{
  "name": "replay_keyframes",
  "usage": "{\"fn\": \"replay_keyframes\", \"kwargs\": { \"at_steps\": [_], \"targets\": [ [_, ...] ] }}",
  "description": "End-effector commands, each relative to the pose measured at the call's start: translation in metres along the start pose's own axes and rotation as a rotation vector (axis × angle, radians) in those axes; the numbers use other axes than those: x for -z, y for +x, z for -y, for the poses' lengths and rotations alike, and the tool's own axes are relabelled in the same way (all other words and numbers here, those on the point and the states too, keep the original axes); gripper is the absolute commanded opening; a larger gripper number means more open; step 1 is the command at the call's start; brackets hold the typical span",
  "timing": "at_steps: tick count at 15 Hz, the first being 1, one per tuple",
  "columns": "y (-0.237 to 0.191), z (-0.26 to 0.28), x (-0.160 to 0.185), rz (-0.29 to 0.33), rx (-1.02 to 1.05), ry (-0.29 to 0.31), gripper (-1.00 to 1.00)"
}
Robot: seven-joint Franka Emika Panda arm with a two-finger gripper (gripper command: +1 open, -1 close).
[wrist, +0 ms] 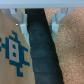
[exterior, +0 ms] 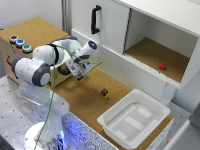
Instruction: Grasp the drawer handle and open it
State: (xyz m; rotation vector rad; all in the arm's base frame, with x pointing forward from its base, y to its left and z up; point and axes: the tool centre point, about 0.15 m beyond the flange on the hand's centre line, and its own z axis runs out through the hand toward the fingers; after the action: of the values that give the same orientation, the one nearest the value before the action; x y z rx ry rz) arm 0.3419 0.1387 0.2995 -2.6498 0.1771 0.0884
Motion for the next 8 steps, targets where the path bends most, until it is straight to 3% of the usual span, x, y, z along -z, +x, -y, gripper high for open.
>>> {"fn": "replay_keyframes", "kwargs": {
  "at_steps": [1,8],
  "targets": [
    [0.006,-0.021,0.005,-0.011,0.034,-0.079,1.0],
    [-0.001,-0.012,0.04,-0.091,0.065,-0.105,1.0]
  ]
}}
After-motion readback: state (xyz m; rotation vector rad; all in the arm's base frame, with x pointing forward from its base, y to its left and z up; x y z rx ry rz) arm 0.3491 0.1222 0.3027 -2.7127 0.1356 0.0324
